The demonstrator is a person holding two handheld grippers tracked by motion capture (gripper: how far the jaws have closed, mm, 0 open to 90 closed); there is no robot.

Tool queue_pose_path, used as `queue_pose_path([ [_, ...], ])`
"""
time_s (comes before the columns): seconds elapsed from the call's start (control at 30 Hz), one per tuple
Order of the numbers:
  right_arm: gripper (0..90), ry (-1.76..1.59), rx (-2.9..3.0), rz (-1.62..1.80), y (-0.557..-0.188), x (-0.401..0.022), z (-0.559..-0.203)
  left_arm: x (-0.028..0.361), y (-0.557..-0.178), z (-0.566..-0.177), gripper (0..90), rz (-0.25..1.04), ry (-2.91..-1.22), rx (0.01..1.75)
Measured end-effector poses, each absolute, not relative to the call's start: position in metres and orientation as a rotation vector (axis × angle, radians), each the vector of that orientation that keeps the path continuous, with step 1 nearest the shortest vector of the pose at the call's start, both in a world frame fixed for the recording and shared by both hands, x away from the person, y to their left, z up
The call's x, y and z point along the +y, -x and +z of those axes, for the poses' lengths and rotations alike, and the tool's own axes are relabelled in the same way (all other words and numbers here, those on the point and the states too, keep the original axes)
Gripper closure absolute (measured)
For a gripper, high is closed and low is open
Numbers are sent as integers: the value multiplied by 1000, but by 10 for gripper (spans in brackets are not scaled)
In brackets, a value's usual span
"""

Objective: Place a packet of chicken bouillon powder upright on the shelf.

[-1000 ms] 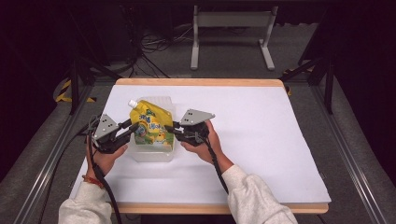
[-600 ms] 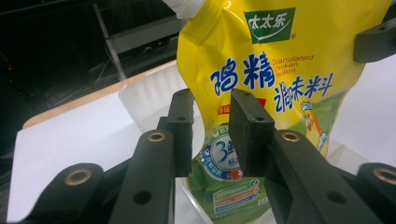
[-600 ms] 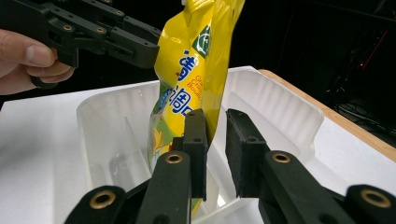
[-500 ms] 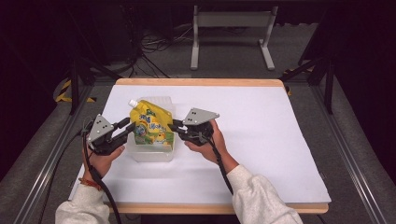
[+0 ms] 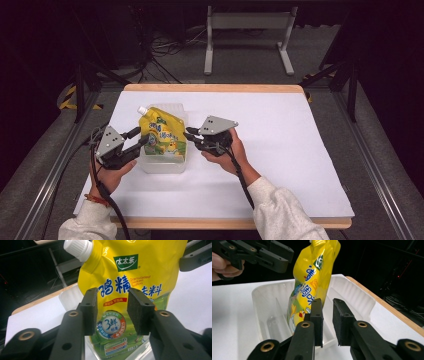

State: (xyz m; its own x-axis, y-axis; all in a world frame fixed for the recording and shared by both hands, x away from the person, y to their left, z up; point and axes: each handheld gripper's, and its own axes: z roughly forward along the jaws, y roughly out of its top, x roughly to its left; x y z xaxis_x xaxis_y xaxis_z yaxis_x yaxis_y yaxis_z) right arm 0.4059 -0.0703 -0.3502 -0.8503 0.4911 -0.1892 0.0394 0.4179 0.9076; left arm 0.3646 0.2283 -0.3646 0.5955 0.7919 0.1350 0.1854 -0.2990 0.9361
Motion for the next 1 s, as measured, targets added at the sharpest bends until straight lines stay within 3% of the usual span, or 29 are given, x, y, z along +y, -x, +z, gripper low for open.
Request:
queue_pose_path([
  [0.33, 764, -469, 2233, 1381, -404, -84, -347, 217, -357, -362, 480, 758, -1816, 775],
  [1.0, 661, -506, 2204, 1245, -398, -116, -340, 193, -341, -368, 368, 736, -1878, 705],
])
